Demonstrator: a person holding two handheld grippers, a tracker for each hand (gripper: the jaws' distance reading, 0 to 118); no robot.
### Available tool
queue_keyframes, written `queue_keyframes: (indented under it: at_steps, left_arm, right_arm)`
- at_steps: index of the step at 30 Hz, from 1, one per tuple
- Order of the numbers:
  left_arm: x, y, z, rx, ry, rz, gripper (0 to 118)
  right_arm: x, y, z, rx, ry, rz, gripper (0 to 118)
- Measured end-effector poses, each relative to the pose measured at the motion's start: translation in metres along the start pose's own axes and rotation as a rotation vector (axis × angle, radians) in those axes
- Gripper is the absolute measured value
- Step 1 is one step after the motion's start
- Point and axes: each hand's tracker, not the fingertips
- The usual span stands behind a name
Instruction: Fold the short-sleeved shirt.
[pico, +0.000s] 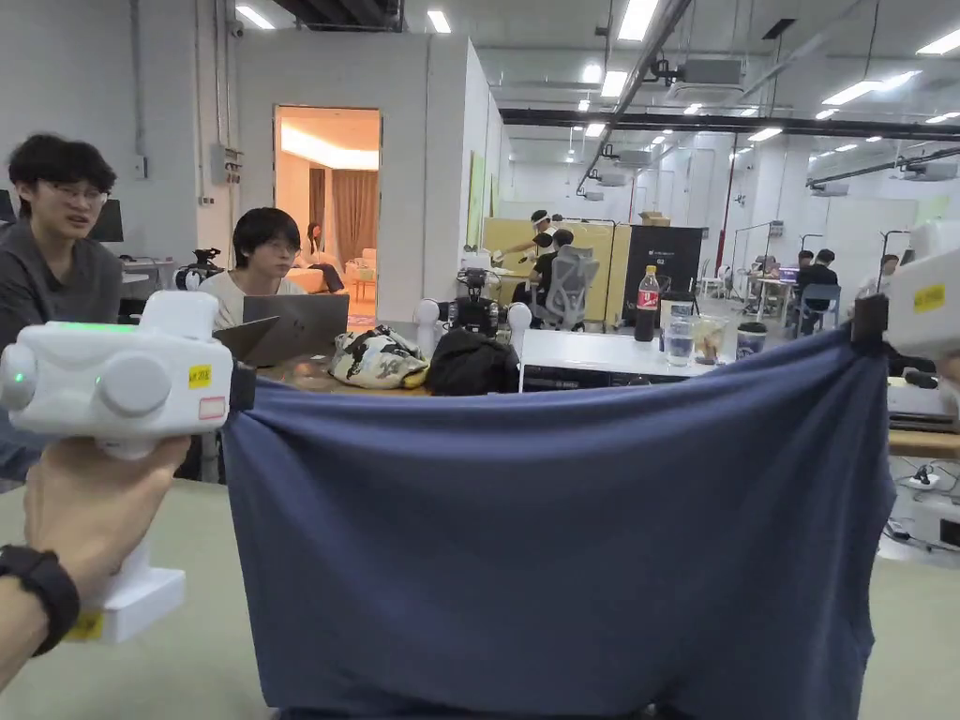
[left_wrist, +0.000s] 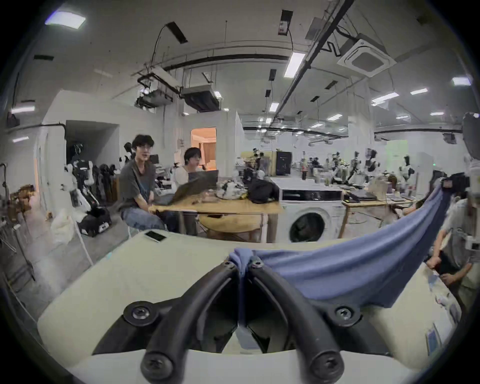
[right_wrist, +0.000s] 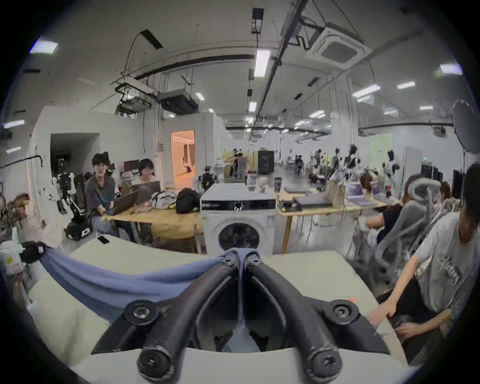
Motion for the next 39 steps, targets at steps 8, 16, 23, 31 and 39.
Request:
queue_keyframes:
  at_steps: [8,16,23,31,39]
  left_arm:
    - [-0.015,-0.122,0.130,-0.085,-0.067,0.054,0]
    - [-0.026,-0.285,0.213,-0.312,-0.075,0.135,0]
    - [-0.040,-0.367,0.232,-0.443,-0.063,0.198,0]
    - [-0.036,-0.360,0.237,-0.389,-0.053,0.170,0]
    - [-0.004,-0.329,0.263,-0.192,-0.059,0.020,77]
  right_arm:
    - [0.037,-0.149,0.130,-0.073,0.066,-0.054,0]
    - [0.055,-0.339,0.221,-0.270,0.082,-0.185,0]
    - [0.055,-0.427,0.263,-0.377,0.032,-0.182,0]
    - [0.063,-0.461,0.274,-0.403,0.031,-0.189,1]
    - [0.043,-0.439,0.281,-0.268,0.020,-0.018,70]
